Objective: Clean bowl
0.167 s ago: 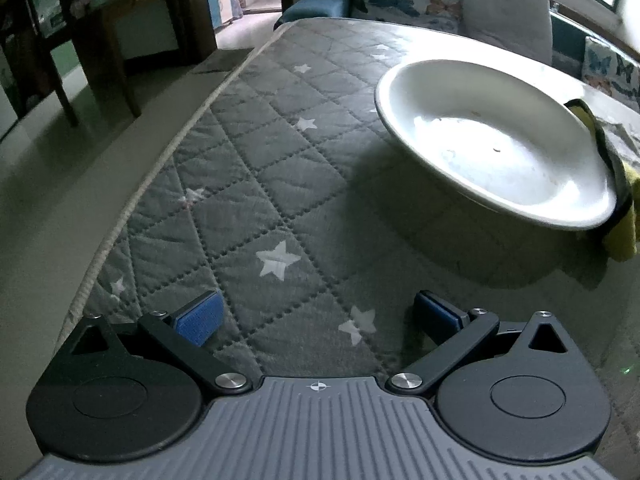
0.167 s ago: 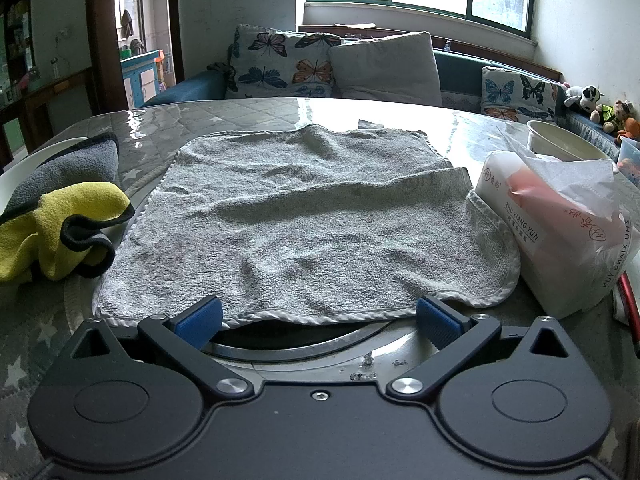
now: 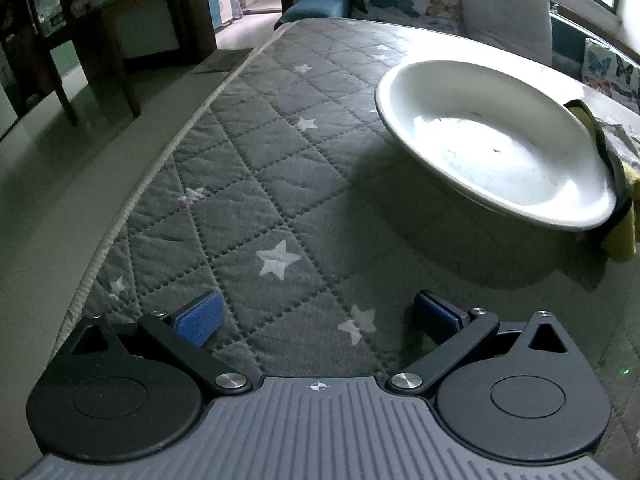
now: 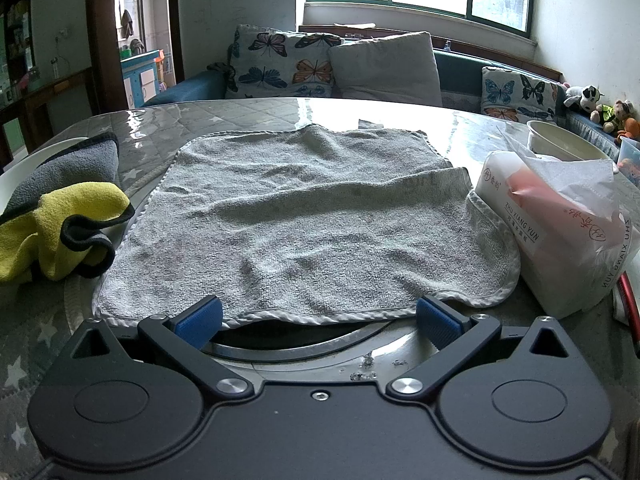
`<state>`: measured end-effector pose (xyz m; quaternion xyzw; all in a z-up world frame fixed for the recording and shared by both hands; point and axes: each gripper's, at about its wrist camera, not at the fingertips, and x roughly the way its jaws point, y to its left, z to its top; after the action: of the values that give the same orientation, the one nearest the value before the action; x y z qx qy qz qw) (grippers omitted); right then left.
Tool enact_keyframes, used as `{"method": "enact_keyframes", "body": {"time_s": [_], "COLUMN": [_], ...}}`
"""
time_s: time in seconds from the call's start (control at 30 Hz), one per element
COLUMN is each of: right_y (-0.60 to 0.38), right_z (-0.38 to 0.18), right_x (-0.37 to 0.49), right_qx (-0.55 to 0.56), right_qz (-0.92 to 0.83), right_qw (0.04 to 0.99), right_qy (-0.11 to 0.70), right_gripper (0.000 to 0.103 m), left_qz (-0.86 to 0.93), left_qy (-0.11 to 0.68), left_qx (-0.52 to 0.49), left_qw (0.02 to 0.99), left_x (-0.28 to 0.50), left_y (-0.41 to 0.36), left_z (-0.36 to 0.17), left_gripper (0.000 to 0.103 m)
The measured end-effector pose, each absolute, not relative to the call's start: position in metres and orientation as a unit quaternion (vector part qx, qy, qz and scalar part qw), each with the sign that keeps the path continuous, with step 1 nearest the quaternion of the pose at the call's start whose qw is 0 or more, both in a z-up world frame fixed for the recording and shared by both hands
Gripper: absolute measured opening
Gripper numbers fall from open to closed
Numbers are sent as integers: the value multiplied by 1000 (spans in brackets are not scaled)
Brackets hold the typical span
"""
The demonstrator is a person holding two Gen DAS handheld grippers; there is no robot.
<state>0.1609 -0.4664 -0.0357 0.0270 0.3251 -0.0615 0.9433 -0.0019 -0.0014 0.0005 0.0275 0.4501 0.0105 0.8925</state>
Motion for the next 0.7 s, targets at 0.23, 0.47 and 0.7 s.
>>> {"method": "enact_keyframes", "body": {"time_s": [0.23, 0.47, 0.7], "right_y": [-466, -466, -466], "right_z": [-36, -36, -36], "right_x": [161, 161, 161], "right_qx": [27, 27, 27], "right_qz": [-61, -62, -62], "right_qw": [943, 943, 943], "right_qy": [325, 325, 325], "right_gripper": [103, 103, 103], "left_qz": [8, 3, 0], "left_qy": [447, 445, 454], "left_qx": [30, 23, 22], "left_qw": [894, 895, 891], "left_x": [-4, -5, -3], "left_y": [-3, -1, 1], "left_z": [1, 0, 2], "left_gripper": [103, 103, 103]}}
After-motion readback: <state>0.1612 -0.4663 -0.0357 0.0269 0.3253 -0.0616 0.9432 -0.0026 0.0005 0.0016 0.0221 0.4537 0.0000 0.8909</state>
